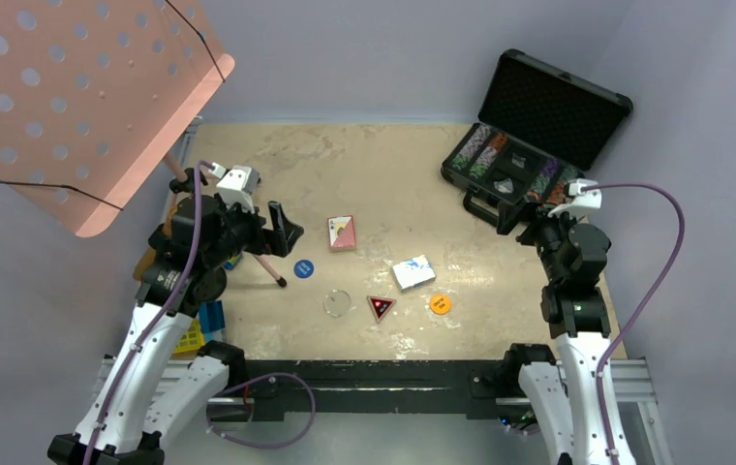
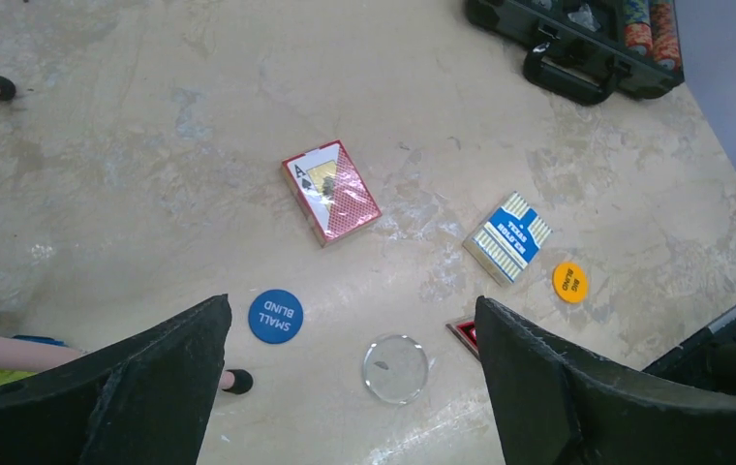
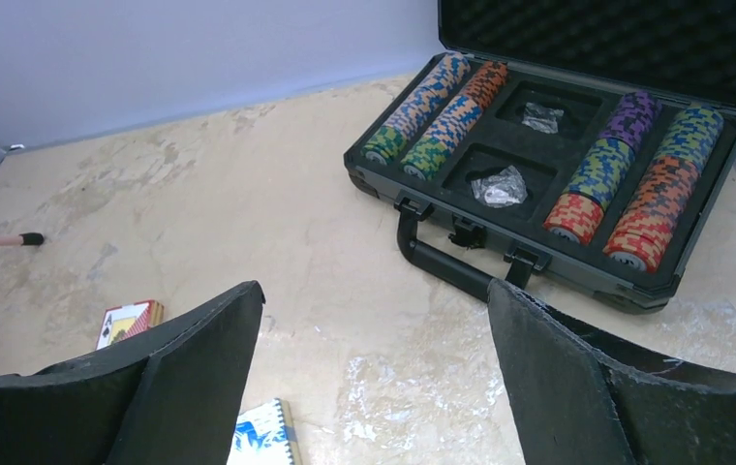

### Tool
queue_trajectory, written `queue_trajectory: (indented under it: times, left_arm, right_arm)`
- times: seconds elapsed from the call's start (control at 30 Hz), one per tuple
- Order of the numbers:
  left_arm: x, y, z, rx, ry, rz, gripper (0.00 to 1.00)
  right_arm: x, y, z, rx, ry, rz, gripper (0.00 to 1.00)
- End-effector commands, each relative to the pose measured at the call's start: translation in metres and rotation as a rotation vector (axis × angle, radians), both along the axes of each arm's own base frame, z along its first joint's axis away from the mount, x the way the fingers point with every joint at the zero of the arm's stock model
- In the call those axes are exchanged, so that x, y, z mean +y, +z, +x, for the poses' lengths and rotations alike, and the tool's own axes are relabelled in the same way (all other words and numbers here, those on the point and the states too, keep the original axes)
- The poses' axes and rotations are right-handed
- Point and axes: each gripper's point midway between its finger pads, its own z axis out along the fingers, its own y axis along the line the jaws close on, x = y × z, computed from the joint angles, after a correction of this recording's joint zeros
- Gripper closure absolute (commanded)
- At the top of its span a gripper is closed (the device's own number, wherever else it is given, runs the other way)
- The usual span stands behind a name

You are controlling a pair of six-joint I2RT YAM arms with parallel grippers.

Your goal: Pack up texas hold em set

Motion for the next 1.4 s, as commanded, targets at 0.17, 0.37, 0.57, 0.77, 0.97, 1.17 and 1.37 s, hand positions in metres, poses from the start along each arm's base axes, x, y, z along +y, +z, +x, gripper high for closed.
queue_trajectory:
  times: [0.17, 0.37, 0.57, 0.77, 0.97, 1.17, 1.37]
  left_arm:
    - [0.037, 0.001, 0.015, 0.002, 0.246, 0.035, 0.00]
    - [0.053, -0.006, 0.013, 0.004, 0.325, 0.074, 0.00]
    - [0.059, -0.016, 0.012, 0.037, 0.349, 0.111, 0.00]
    - [0.056, -0.017, 0.011, 0.048, 0.333, 0.106, 0.00]
    - [0.057, -0.017, 0.010, 0.048, 0.336, 0.106, 0.01]
    - [0.056, -0.017, 0.008, 0.047, 0.330, 0.099, 0.00]
    - [0.051, -0.016, 0.008, 0.048, 0.306, 0.084, 0.00]
  right_arm:
    - [0.003, 0.024, 0.005, -0.005, 0.011, 0.033, 0.09]
    - [0.000, 0.016, 0.005, 0.091, -0.011, 0.037, 0.10]
    - [0.007, -0.028, 0.000, 0.341, 0.036, 0.036, 0.15]
    - [0.018, -0.086, -0.004, 0.582, 0.070, 0.025, 0.16]
    - [0.070, -0.127, -0.016, 0.741, 0.152, -0.034, 0.21]
    - [0.108, -0.165, -0.048, 0.871, 0.179, -0.075, 0.23]
    - [0.119, -0.202, -0.081, 0.981, 0.164, -0.104, 0.26]
